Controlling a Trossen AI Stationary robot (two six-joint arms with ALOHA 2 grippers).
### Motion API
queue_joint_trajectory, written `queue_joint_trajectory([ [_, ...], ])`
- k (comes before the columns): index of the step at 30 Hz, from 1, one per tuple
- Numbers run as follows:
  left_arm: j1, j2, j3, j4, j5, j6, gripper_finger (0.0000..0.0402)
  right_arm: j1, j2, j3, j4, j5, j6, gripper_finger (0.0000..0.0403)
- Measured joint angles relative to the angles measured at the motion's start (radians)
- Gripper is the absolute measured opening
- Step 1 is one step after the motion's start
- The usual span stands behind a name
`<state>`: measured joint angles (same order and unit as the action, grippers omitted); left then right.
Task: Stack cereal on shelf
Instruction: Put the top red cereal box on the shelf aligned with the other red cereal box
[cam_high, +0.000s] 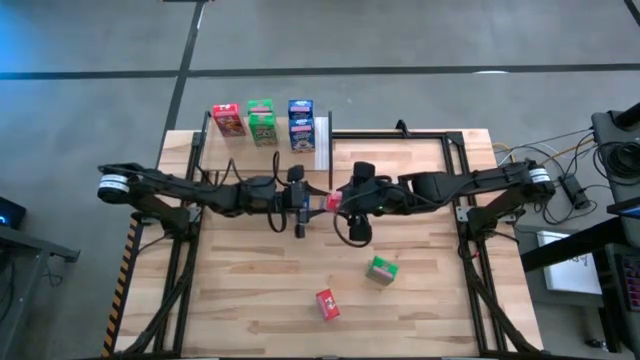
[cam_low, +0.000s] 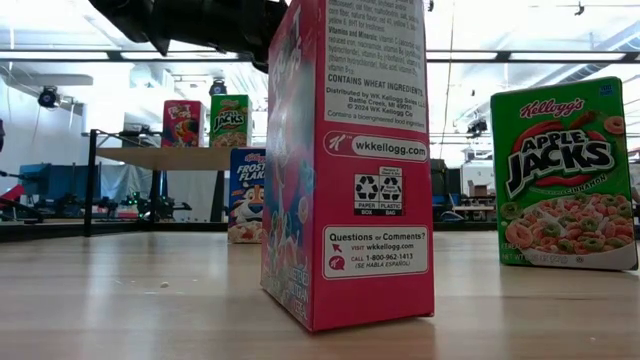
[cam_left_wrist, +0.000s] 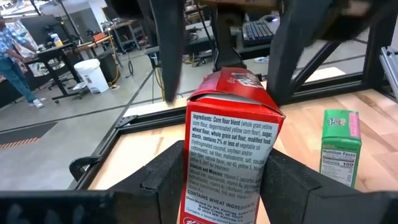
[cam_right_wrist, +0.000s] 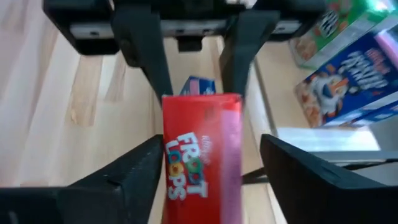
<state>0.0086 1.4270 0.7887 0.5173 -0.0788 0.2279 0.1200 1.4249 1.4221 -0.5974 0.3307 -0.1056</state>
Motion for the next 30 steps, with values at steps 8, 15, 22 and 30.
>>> queue_joint_trajectory([
  [8,0.0,-0.136,-0.048,-0.075,-0.014,-0.001,0.016,0.0,-0.061,0.065,-0.033,0.002,0.0,0.0295],
  [15,0.0,-0.365,-0.155,-0.16,-0.179,-0.001,0.016,0.0,-0.152,0.049,-0.041,0.002,0.027,0.029],
  [22,0.0,-0.609,-0.218,-0.268,-0.351,-0.002,0.016,0.0,-0.174,0.017,-0.052,0.002,0.043,0.0278],
  [30,0.0,-0.779,-0.231,-0.447,-0.548,-0.009,0.016,0.0,-0.159,-0.009,-0.049,0.002,0.042,0.0276],
])
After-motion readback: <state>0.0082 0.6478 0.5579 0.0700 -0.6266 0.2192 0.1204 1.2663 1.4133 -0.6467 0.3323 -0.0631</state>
